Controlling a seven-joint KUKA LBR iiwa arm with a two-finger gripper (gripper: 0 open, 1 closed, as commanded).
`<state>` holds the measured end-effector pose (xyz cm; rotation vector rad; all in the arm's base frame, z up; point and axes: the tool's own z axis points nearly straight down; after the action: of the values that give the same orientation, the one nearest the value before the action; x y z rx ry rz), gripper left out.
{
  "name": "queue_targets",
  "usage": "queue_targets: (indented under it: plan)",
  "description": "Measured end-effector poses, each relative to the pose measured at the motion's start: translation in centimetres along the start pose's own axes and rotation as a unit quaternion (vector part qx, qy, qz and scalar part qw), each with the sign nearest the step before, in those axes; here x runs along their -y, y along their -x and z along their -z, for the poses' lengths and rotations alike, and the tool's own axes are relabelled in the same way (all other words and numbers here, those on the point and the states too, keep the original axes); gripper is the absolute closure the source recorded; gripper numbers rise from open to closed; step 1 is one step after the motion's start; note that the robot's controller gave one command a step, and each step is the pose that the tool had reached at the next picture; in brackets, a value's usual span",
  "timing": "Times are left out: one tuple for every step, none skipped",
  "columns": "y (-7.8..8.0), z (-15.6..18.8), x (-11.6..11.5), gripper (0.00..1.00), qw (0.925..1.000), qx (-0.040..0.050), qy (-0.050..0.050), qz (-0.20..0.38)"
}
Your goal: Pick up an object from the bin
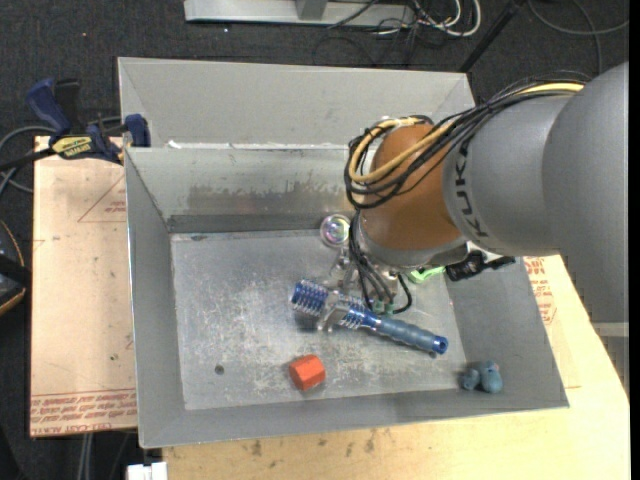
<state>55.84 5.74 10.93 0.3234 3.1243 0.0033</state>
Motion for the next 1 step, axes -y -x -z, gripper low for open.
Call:
queue_targets:
  plan:
    - [-0.02,0.89,-0.04,1.0,1.0,0.0,0.0,0.0]
